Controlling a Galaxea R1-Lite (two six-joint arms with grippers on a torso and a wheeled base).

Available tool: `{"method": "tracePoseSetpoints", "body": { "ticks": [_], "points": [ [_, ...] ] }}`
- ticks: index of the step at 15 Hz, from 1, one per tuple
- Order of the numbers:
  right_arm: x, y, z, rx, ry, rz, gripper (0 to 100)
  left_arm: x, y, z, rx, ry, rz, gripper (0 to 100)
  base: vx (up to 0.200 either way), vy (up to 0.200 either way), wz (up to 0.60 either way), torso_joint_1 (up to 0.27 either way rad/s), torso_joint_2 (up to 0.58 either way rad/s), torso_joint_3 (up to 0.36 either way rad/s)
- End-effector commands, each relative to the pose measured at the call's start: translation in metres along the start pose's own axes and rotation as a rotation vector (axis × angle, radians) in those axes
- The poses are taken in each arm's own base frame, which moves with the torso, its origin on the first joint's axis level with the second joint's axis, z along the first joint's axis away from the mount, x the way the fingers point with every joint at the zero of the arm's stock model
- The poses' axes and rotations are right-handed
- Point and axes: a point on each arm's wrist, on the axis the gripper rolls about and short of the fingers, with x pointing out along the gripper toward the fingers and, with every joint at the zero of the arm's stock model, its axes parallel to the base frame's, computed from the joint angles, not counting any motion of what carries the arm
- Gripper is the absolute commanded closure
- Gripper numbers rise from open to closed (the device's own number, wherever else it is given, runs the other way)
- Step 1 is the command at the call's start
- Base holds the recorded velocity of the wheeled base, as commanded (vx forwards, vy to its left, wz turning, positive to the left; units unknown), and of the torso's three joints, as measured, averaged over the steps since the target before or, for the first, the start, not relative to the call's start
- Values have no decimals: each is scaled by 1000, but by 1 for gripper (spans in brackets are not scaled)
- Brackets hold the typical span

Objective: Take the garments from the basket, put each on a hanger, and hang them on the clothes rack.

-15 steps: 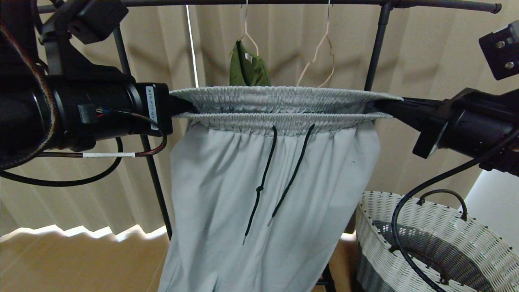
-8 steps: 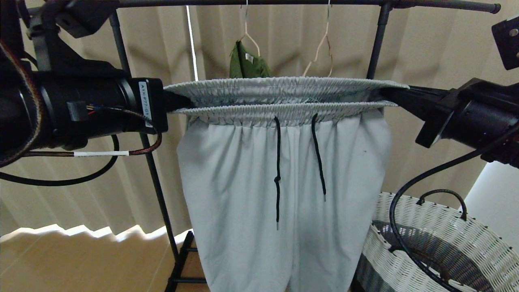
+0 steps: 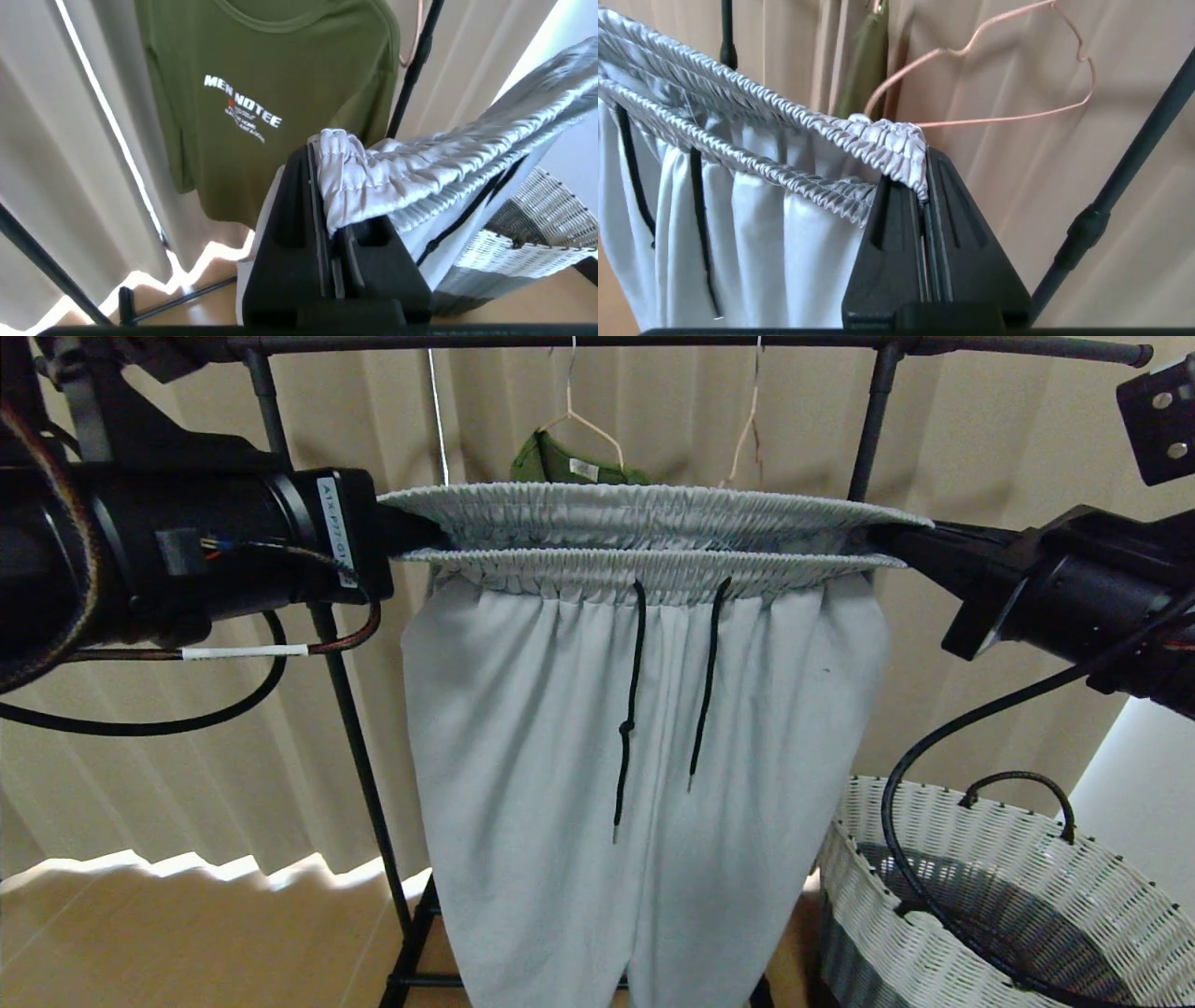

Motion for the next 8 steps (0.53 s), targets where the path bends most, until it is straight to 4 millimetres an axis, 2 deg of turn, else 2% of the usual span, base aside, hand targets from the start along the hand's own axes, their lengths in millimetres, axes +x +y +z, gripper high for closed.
{"method": "tracePoseSetpoints", "body": {
  "ticks": [1, 2, 4, 7, 8],
  "points": [
    [-16, 1, 11, -3, -25, 0, 100, 12, -1, 0, -2, 10, 1, 100, 0, 0, 0, 0, 0, 0],
    [-36, 2, 22, 3, -13, 7, 100, 29, -4, 4, -7, -9, -1, 100, 0, 0, 0, 0, 0, 0],
    [-57, 5, 26, 29, 16, 83, 100, 46, -6, 6, -9, -10, 1, 100, 0, 0, 0, 0, 0, 0],
    [-83, 12, 26, 130, 51, 277, 100, 68, -8, 7, -51, -6, 1, 100, 0, 0, 0, 0, 0, 0],
    [-85, 13, 23, 134, 58, 294, 100, 70, -9, 7, -53, -4, 1, 100, 0, 0, 0, 0, 0, 0]
  ]
}}
